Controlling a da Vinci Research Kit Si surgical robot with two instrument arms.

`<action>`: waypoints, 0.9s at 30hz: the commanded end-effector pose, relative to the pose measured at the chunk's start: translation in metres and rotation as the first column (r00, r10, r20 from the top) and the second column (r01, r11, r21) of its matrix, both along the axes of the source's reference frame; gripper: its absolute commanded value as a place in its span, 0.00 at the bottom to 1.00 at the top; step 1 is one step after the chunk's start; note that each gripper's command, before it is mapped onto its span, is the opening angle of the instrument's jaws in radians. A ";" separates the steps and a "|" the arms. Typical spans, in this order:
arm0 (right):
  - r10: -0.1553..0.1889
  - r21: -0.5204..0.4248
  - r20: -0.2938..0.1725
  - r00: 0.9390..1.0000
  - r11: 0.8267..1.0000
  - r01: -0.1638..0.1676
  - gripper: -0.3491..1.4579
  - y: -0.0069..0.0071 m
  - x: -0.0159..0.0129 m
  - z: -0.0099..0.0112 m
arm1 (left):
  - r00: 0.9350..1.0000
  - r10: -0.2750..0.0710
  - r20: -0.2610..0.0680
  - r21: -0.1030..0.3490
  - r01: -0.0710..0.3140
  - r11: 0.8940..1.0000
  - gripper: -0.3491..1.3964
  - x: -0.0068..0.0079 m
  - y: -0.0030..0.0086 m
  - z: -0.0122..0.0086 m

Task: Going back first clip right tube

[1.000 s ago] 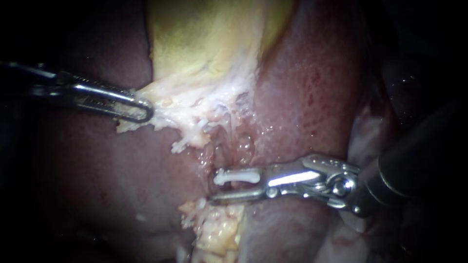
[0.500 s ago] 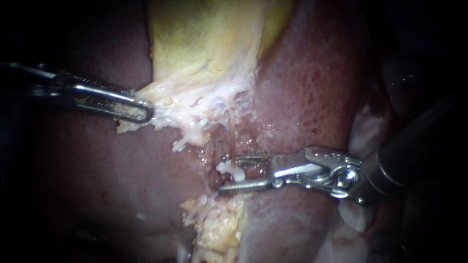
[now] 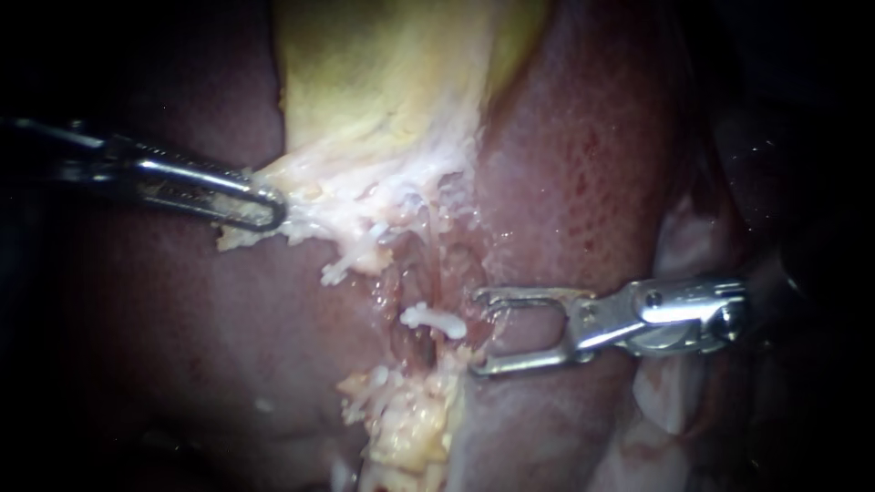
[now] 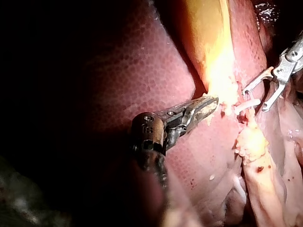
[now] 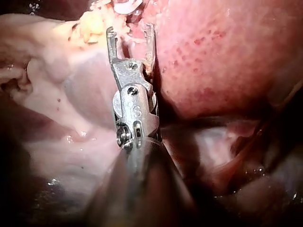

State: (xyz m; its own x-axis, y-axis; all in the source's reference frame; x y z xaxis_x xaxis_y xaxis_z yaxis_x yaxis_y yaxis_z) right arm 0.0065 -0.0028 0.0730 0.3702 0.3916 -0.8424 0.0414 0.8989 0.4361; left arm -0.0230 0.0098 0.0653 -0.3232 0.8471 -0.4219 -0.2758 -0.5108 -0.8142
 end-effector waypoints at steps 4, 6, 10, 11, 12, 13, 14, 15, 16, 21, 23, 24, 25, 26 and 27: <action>-0.022 -0.050 -0.007 1.000 0.999 0.022 0.47 0.0016 -0.0019 -0.0020 | 1.000 0.000 0.000 0.000 0.000 1.000 0.00 0.0000 0.0000 -0.0001; -0.018 -0.063 -0.006 1.000 0.998 0.017 0.47 0.0023 -0.0025 -0.0030 | 1.000 0.000 0.000 0.000 0.000 1.000 0.00 0.0001 0.0000 -0.0001; -0.018 -0.087 -0.007 1.000 0.996 0.017 0.47 0.0034 -0.0035 -0.0049 | 1.000 0.000 0.000 0.000 0.000 1.000 0.00 0.0001 0.0000 -0.0001; -0.015 -0.084 -0.006 1.000 0.996 0.015 0.47 0.0037 -0.0037 -0.0054 | 1.000 0.000 0.000 0.000 0.000 1.000 0.00 0.0001 0.0000 -0.0001; -0.017 -0.088 -0.008 1.000 0.996 0.016 0.47 0.0038 -0.0038 -0.0057 | 1.000 0.000 0.000 0.000 0.000 1.000 0.00 0.0001 0.0000 -0.0001; -0.019 -0.092 -0.009 1.000 0.996 0.018 0.47 0.0039 -0.0038 -0.0059 | 1.000 0.000 0.000 0.000 0.000 1.000 0.00 0.0000 0.0000 -0.0001; -0.021 -0.096 -0.010 1.000 0.995 0.020 0.47 0.0041 -0.0039 -0.0062 | 1.000 0.000 0.000 0.000 0.000 1.000 0.00 0.0000 0.0000 -0.0001; -0.023 -0.100 -0.011 1.000 0.995 0.021 0.47 0.0041 -0.0039 -0.0063 | 1.000 0.000 0.000 0.000 0.000 1.000 0.00 0.0000 0.0000 -0.0001; -0.022 -0.100 -0.011 1.000 0.995 0.021 0.47 0.0042 -0.0039 -0.0063 | 1.000 0.000 0.000 0.000 0.000 1.000 0.00 0.0000 0.0000 -0.0001; -0.025 -0.105 -0.012 1.000 0.994 0.024 0.47 0.0042 -0.0041 -0.0064 | 1.000 -0.001 0.000 -0.001 0.001 1.000 0.00 -0.0002 0.0001 0.0001; -0.026 -0.104 -0.012 1.000 0.994 0.024 0.47 0.0042 -0.0042 -0.0064 | 1.000 -0.002 -0.002 -0.002 0.002 1.000 0.00 -0.0005 0.0000 0.0005; -0.026 -0.104 -0.012 1.000 0.994 0.025 0.47 0.0043 -0.0043 -0.0064 | 1.000 -0.004 -0.003 -0.004 0.004 1.000 0.00 -0.0009 -0.0001 0.0009; -0.026 -0.104 -0.013 1.000 0.994 0.025 0.47 0.0043 -0.0044 -0.0065 | 1.000 -0.007 -0.006 -0.008 0.007 1.000 0.00 -0.0011 -0.0002 0.0012; -0.026 -0.104 -0.013 1.000 0.994 0.025 0.47 0.0043 -0.0044 -0.0065 | 1.000 -0.006 -0.006 -0.008 0.006 1.000 0.00 -0.0014 -0.0003 0.0016; -0.026 -0.104 -0.013 1.000 0.994 0.025 0.47 0.0043 -0.0045 -0.0065 | 1.000 -0.003 -0.005 -0.009 0.003 1.000 0.00 -0.0018 -0.0005 0.0021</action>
